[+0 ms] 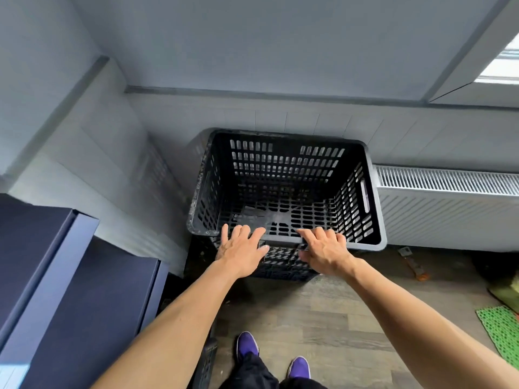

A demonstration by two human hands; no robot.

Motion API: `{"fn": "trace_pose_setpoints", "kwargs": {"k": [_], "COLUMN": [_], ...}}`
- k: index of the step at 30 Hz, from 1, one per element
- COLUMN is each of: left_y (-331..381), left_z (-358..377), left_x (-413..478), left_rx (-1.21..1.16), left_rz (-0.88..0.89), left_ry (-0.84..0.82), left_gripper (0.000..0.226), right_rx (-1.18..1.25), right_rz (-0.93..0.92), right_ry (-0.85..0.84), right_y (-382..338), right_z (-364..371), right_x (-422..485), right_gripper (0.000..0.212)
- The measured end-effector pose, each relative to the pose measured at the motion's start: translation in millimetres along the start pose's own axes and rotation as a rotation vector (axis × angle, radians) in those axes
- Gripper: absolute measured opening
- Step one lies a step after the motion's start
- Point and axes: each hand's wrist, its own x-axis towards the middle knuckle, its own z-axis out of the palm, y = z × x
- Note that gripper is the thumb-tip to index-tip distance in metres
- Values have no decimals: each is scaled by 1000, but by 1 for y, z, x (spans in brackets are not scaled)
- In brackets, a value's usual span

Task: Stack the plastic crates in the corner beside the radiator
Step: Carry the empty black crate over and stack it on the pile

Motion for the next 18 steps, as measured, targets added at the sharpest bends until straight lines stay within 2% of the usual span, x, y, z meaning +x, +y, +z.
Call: {"fn": "trace_pose_setpoints", "kwargs": {"k": [6, 9, 12, 16, 18], "left_y": [4, 3, 3, 1, 1], "left_z": [1, 3, 0, -8, -7], "left_x": [18, 20, 21, 21, 18], "left_rx": [28, 24, 19, -25, -43], "left_rz": [-27, -25, -30, -44, -39], "left_ry": [93, 103, 72, -52, -50], "left_gripper": [45, 45, 46, 47, 47], "right_rx": [34, 41, 54, 71, 62], "right_rz": [27, 37, 44, 44, 49], "right_ry": [87, 71, 69, 22, 10], "right_y": [0, 0, -1, -3, -4], "right_z": [0, -3, -5, -7, -6], "right_x": [10, 12, 12, 9, 5], "right_gripper": [47, 44, 44, 45, 47]}}
